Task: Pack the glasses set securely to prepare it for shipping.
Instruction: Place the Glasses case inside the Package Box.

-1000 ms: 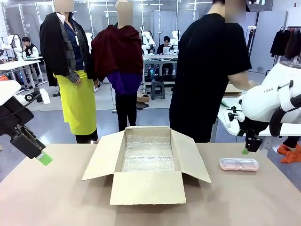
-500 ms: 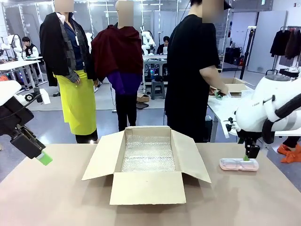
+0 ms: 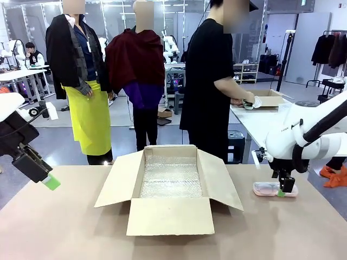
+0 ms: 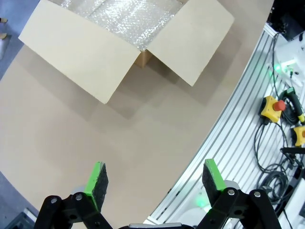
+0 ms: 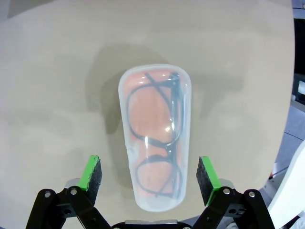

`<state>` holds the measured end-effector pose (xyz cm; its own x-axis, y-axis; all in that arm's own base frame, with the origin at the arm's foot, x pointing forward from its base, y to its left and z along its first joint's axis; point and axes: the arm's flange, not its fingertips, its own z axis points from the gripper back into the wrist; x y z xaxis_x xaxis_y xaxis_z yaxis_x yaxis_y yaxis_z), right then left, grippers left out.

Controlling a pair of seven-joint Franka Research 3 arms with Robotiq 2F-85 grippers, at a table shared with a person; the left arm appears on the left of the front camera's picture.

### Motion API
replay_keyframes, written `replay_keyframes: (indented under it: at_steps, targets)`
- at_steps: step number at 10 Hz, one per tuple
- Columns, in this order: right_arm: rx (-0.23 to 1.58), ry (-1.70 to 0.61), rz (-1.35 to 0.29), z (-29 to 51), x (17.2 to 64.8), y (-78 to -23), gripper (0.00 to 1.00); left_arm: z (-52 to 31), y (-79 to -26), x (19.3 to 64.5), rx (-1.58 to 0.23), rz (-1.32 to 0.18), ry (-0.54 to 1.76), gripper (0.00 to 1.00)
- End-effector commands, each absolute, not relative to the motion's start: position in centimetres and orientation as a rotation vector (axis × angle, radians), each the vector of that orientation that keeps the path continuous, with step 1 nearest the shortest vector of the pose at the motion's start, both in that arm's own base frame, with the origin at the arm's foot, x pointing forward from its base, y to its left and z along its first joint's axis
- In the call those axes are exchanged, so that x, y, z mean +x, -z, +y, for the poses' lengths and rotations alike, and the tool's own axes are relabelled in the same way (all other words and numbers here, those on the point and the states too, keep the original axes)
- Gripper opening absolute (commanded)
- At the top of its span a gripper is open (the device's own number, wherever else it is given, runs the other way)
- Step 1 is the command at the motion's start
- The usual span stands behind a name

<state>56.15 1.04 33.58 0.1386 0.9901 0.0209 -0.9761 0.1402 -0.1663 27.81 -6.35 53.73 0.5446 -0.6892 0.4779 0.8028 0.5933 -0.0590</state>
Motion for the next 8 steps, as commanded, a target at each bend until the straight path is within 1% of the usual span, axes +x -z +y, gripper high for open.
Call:
replay_keyframes:
  at_steps: [1, 7, 8]
  targets:
    - [-0.08, -1.457, -0.139, 0.9, 57.0, -33.3, 1.0, -6.4, -53.8, 27.9, -0.297, -0.441, 0.903, 1.0]
    - [-0.006, -1.441, -0.108, 0.0, 59.2, -30.9, 1.0, -6.4, -53.8, 27.9, -0.297, -0.441, 0.903, 1.0]
    - [0.005, -1.442, -0.113, 0.0, 59.4, -30.7, 0.89, -6.4, -53.8, 27.9, -0.297, -0.441, 0.903, 1.0]
